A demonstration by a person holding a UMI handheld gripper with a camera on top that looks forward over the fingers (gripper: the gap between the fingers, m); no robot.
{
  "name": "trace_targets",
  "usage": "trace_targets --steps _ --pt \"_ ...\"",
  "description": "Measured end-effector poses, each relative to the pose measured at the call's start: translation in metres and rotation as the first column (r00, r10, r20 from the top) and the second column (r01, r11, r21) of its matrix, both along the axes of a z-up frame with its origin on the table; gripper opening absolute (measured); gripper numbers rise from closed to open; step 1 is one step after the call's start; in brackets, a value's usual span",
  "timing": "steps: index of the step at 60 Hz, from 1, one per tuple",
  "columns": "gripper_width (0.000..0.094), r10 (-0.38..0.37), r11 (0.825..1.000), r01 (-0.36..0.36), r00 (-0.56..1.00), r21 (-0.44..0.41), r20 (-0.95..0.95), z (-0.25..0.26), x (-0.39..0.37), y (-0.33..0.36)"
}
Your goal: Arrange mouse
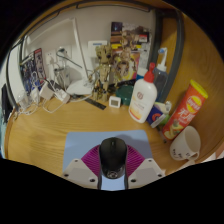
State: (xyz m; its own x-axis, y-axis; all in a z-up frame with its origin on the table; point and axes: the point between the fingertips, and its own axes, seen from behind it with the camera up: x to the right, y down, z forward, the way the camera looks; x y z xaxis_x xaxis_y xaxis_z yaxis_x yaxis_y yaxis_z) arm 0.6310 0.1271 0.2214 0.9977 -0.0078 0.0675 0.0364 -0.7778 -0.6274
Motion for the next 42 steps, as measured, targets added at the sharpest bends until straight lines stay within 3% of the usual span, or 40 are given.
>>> trace_targets --steps 10,18,24,32,42 --pt "0.0343 0.023 0.997 -0.024 1.000 -0.075 -0.013 -0.045 -0.009 -0.008" --pt "0.0423 -0.022 0.999 0.019 0.997 -0.039 -0.070 -0.043 -0.012 -0.006" --pt "0.0498 -0.009 0.998 0.006 0.998 -0.056 -0.055 -0.044 -0.010 -0.004" --pt "0.0867 0.012 0.994 -0.016 0.999 -0.111 -0.039 -0.044 -0.014 -0.016" --pt "0.0865 0.012 0.994 -0.019 0.998 -0.107 -0.058 0.007 -0.028 -0.035"
